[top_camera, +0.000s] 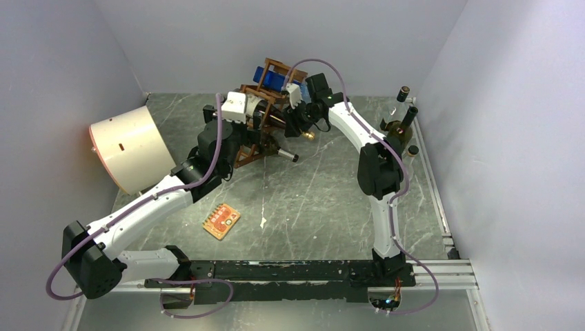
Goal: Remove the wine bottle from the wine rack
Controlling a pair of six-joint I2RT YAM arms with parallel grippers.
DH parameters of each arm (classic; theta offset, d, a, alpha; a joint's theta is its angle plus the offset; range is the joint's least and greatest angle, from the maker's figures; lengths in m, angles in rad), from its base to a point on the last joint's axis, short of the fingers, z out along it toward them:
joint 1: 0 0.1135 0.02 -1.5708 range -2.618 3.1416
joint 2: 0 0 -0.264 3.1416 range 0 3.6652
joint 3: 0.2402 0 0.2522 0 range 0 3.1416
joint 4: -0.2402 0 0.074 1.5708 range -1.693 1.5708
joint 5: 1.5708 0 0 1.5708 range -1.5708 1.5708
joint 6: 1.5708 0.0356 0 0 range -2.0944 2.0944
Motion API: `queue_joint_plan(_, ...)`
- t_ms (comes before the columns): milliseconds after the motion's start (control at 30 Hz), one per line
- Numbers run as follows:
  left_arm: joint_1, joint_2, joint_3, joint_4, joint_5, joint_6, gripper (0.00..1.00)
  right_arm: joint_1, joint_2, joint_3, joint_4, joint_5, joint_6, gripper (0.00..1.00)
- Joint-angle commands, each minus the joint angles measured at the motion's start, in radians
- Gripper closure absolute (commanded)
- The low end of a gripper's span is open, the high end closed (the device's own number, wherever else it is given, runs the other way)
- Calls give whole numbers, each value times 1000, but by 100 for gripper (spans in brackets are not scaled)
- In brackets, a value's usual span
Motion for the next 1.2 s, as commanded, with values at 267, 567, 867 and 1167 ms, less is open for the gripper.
queue_joint_plan(267,22,33,24,45,-193,15,2,11,-95,-115,101,-21,-51,82)
queue_joint_plan(567,139,90,83,-86,-40,-151,5,8,-179,-204,144,-28,-89,100)
queue_joint_plan(867,165,159,106,-111,-22,-163,8,-47,-332,-393,277,-109,-68,100)
queue_joint_plan(1167,173,174,111,-112,-30,-156,9,-83,-495,-592,387,-181,-14,100)
